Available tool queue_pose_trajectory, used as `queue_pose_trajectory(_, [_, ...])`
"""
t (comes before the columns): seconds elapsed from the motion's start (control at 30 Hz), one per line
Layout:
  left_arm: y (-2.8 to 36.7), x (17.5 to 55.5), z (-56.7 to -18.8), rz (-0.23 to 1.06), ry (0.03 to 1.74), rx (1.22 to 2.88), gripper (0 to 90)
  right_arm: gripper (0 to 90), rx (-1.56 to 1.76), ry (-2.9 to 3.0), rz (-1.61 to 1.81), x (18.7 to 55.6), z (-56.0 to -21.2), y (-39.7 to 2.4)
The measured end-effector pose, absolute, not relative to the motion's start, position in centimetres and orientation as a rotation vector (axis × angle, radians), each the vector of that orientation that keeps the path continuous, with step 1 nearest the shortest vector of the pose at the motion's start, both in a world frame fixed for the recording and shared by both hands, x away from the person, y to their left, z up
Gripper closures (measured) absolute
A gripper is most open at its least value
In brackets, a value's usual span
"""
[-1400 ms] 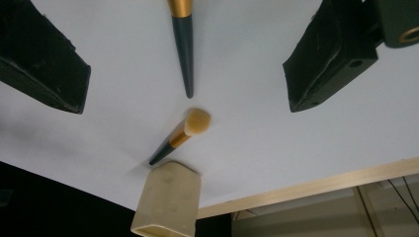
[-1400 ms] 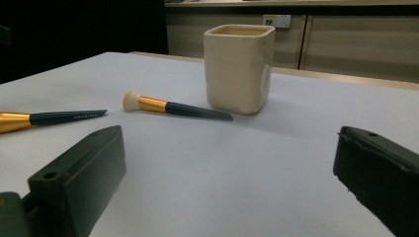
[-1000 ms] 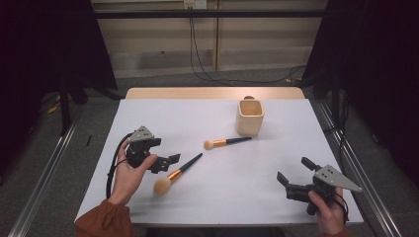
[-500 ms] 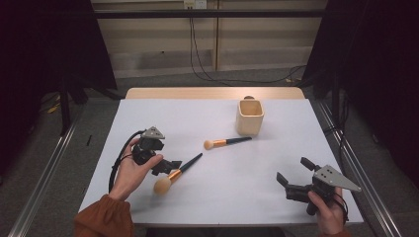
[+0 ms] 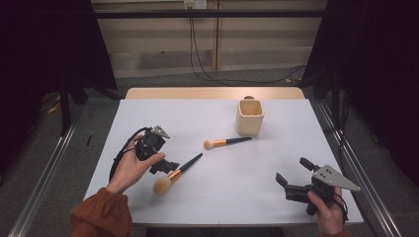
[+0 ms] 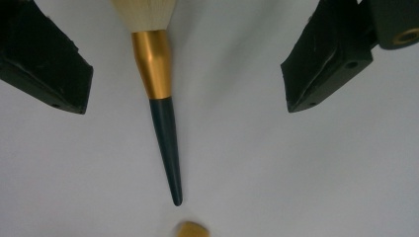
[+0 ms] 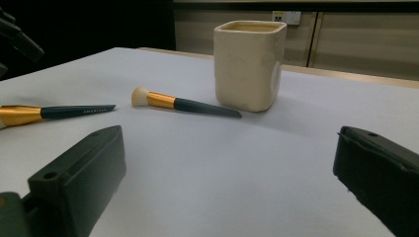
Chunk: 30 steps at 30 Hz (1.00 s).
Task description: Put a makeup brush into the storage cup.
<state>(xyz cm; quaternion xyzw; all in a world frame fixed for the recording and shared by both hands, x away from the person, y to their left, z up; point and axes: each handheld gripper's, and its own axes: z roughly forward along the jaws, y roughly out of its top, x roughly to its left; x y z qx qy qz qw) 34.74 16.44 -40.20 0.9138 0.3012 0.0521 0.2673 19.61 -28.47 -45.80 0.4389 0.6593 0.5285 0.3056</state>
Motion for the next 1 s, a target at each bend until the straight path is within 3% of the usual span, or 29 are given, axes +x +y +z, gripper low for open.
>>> queue_pose_trajectory(1.0, [13.8,35.6,-42.7,-0.008,0.881,2.79,5.3,0.0,1.165,1.766,1.392,19.7,-45.9,-28.3])
